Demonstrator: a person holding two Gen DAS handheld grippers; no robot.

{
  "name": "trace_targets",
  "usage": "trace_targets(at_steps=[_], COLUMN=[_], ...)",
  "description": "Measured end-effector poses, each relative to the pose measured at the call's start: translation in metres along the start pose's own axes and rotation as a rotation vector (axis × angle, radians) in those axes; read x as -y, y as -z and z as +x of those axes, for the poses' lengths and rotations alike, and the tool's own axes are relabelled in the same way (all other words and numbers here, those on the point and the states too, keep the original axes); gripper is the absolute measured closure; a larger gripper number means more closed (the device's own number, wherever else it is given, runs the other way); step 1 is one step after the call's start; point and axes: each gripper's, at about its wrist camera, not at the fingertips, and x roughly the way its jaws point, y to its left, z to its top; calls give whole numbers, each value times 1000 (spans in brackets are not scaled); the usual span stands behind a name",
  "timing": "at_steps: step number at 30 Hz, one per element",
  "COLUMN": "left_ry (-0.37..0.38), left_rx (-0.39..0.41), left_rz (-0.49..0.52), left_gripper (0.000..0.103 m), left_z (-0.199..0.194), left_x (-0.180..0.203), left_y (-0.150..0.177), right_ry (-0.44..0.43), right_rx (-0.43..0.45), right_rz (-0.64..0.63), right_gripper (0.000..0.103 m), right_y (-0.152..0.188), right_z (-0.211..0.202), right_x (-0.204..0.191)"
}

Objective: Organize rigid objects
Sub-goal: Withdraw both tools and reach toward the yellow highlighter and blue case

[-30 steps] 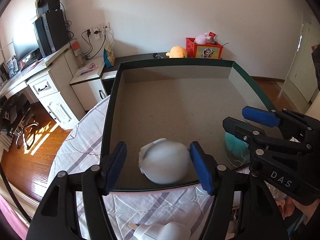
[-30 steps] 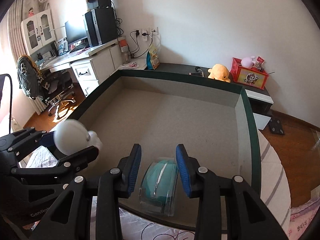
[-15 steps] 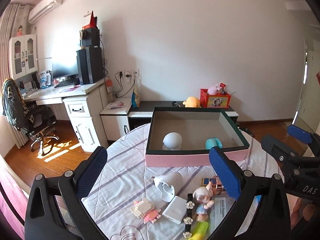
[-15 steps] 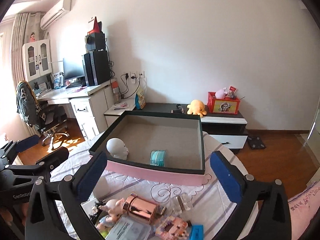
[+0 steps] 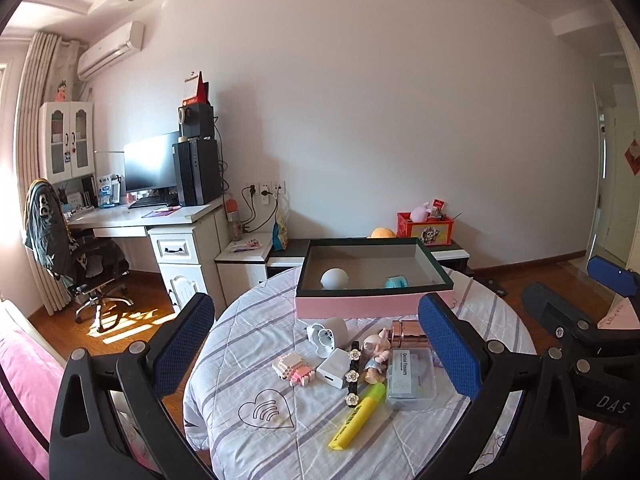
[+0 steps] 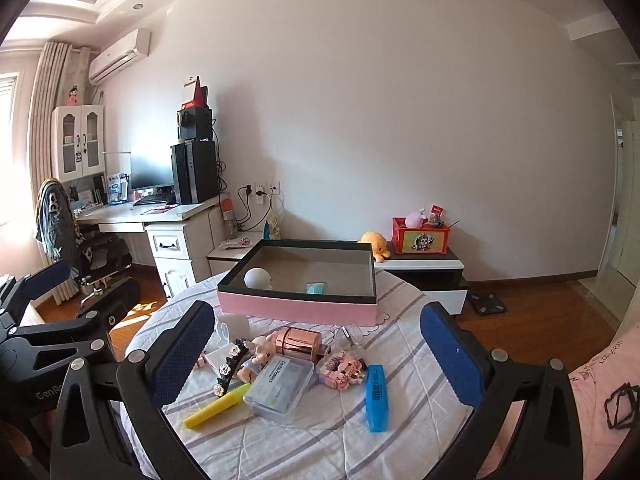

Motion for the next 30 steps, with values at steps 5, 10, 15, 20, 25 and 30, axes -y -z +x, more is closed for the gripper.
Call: trace_targets(at_steps=[5, 10, 15, 20, 25, 30], left_ry=[-7, -2, 3, 51, 83, 72], left_rx=[35, 40, 20, -55, -184, -333], left_rz=[8, 9, 18, 22, 50, 80], left_gripper=[0, 0, 0, 0, 0, 0], left_z=[-20, -26, -21, -3, 34, 78], left_x=[6, 8, 9, 9, 15, 18], left_y=[0, 3, 8, 26, 56, 93], right_ry=[18, 22, 17, 25, 38, 67], right_rx=[39, 47, 36, -15, -112, -235], right_rz=[-5, -9, -9, -13, -1, 15], right_gripper=[0, 0, 0, 0, 0, 0], right_y=[2, 4, 9, 22, 49, 83], right_z=[-27, -38, -34, -17, 16, 56], right_x=[1, 1, 2, 6, 16, 34])
